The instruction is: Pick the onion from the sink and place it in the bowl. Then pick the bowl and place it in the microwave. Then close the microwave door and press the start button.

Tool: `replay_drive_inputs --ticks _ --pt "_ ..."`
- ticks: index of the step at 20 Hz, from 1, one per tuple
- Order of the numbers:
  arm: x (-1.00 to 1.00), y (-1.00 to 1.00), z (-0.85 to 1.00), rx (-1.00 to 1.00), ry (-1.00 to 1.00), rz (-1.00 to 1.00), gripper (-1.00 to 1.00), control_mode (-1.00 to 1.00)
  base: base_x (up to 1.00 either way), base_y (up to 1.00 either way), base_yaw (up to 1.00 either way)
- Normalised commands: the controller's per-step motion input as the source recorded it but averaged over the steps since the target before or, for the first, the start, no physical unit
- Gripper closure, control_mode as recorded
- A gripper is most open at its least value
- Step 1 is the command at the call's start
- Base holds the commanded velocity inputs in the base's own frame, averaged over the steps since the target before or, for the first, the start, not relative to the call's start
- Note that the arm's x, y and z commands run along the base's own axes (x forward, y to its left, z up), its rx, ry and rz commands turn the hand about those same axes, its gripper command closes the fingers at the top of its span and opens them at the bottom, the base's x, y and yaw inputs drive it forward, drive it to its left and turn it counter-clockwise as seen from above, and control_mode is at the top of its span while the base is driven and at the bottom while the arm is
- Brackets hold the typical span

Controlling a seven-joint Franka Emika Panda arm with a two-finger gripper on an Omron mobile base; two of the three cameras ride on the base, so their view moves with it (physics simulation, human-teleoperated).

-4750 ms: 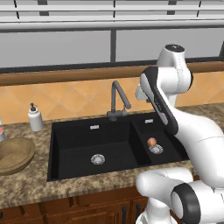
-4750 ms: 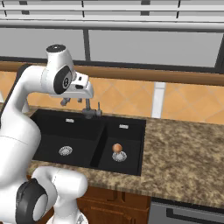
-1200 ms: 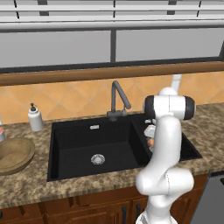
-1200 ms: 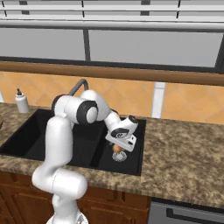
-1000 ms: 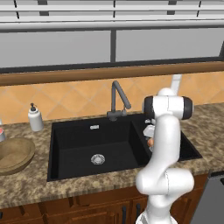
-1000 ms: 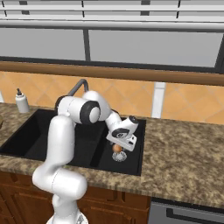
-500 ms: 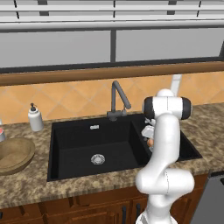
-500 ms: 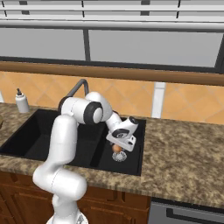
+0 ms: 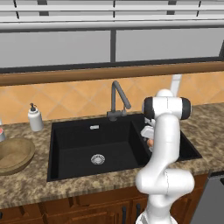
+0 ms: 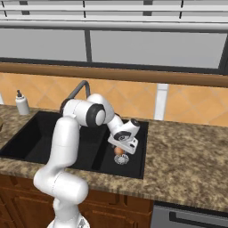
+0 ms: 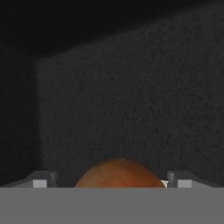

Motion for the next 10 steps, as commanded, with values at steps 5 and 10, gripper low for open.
replay_drive_inputs --ticks 5,10 --pt "-0.17 0.0 -0.25 0.0 0.0 0.0 -1.0 -1.0 0.0 0.0 0.0" --pt "-0.18 0.0 -0.22 0.0 0.0 0.0 -1.0 -1.0 0.0 0.0 0.0"
